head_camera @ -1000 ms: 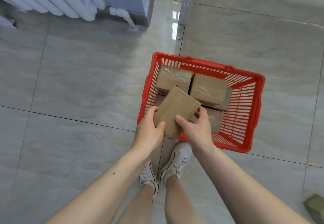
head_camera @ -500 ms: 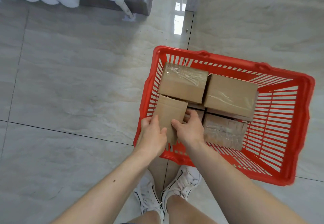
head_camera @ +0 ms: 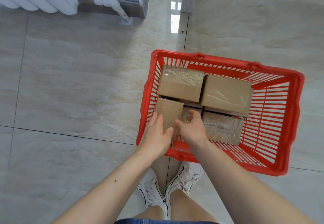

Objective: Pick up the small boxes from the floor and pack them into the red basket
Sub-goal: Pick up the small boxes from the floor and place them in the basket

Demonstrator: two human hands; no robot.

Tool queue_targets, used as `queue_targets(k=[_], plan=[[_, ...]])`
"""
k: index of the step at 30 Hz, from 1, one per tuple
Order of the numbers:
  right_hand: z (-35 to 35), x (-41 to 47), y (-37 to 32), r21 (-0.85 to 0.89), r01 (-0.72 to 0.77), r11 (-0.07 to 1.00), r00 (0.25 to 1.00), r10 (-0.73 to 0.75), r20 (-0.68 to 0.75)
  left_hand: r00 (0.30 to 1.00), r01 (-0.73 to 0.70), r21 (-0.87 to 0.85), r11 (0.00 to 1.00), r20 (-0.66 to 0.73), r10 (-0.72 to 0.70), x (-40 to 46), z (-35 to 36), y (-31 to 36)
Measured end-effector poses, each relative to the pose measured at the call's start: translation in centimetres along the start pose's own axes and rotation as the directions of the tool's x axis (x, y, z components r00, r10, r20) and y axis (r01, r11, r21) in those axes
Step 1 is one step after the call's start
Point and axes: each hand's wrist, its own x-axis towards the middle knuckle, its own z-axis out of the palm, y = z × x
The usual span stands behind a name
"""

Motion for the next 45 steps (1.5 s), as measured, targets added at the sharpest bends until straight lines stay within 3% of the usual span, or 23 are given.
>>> queue_targets(k=[10,22,32,45], plan=[[-7.8,-10.9,-1.9,0.197,-0.026,0.980,0.999,0.019,0.035,0.993,-0.119,0.013,0.993,0.025,0.119,-9.8,-2.8,7.3],[-18.0,-20.2,2.4,0.498,0.044,0.866,0.976,0.069,-0.205,0.940,-0.340,0.159,0.927,0.095,0.328,-19.0,-0.8,14.7],[-26.5,-24.6,12.3,0.685,0.076,0.724,0.942,0.172,-0.287,0.880,-0.465,0.270,0.843,0.239,0.410,-24.8,9.9,19.8],[-41.2,-28.9,31.7,0.784,0.091,0.615,0.902,0.283,-0.327,0.859,-0.490,0.308,0.816,0.333,0.389,-33.1,31.7,25.8]])
